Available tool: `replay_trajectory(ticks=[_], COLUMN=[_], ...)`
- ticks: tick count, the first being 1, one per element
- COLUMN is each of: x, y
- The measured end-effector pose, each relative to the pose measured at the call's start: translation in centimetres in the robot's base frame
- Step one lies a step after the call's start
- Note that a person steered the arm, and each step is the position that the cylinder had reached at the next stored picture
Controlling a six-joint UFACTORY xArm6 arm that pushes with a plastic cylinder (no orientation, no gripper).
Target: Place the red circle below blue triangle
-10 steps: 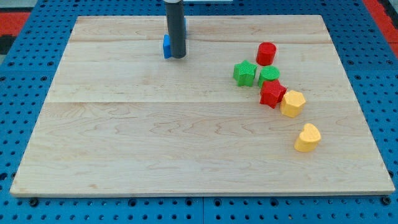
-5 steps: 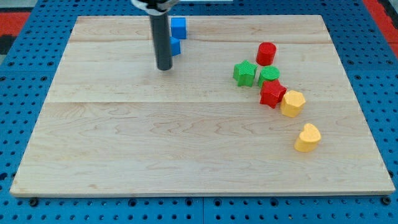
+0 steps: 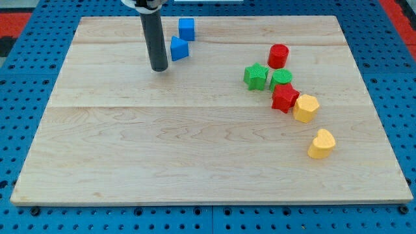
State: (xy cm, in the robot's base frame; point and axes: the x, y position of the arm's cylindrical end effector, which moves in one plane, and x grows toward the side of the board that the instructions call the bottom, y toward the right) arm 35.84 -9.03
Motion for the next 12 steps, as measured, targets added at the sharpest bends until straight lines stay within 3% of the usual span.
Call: replay_trajectory(ticks=[1,3,4,5,6,7,8,10,11,12], x=[0.1,-8.7,-9.4,-5.1,-4.1,-3.8,-2.9,-0.6,0.1,4.8], y=[4.6,18.7,26.2,25.3,17.4,13.5,18.1,5.4,8.4,9.4])
